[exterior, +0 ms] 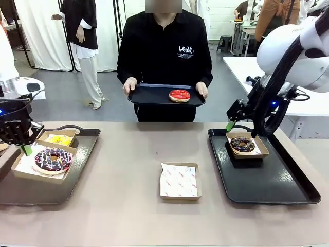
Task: Individually package the donuts and arrange them on the tray.
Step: Place the picked Paper togo box on the Handle tray while simultaneously picking up another Paper togo box from the table with the other hand.
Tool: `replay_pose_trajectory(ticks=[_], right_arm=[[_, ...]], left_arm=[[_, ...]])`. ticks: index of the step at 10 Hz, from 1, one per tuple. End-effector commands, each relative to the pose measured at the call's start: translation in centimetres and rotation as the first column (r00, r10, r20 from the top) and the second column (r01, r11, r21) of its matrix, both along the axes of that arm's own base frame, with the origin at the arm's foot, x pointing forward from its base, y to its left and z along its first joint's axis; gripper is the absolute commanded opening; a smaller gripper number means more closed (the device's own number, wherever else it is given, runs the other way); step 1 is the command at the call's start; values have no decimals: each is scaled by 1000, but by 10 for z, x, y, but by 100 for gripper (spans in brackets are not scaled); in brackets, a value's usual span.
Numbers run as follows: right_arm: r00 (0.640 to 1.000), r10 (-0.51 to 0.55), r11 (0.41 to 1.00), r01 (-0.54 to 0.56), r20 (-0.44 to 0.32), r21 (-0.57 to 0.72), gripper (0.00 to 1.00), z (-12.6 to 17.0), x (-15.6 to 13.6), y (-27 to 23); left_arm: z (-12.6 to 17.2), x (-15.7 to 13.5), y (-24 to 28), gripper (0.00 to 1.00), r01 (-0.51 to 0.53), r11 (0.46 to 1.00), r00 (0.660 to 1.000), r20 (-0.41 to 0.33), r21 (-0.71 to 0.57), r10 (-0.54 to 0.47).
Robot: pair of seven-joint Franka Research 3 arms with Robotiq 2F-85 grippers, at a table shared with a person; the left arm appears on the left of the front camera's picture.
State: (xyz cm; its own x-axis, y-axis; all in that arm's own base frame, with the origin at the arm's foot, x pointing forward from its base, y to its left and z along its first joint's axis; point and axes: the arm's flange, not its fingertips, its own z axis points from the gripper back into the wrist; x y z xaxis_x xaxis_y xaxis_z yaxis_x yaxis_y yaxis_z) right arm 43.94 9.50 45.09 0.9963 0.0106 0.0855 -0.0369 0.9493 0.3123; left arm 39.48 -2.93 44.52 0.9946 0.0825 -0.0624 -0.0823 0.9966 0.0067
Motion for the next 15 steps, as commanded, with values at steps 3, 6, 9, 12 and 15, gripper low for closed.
replay_pose_trajectory(ticks=[3,6,9,12,15], right_arm=[[1000,2,1000,-2,-7,0,100,-3,-2,0],[1000,2,1000,-2,-7,0,100,-3,-2,0],[1000,2,1000,-2,-7,0,100,-3,-2,0],[999,1,999,-2,-33,-49,100,-1,-9,25],[998,17,988,-26,-62,-152,100,-13,-20,96]], left_arm=[[-4,0,5,1,-12,1000,1000,-9,-4,12],[-4,0,5,1,-12,1000,1000,-9,-4,12],[-4,0,5,1,-12,1000,1000,-9,-4,12],[-11,0,24,1,-37,999,999,-3,-20,37],[-29,-8,69,1,-55,998,998,11,-12,56]])
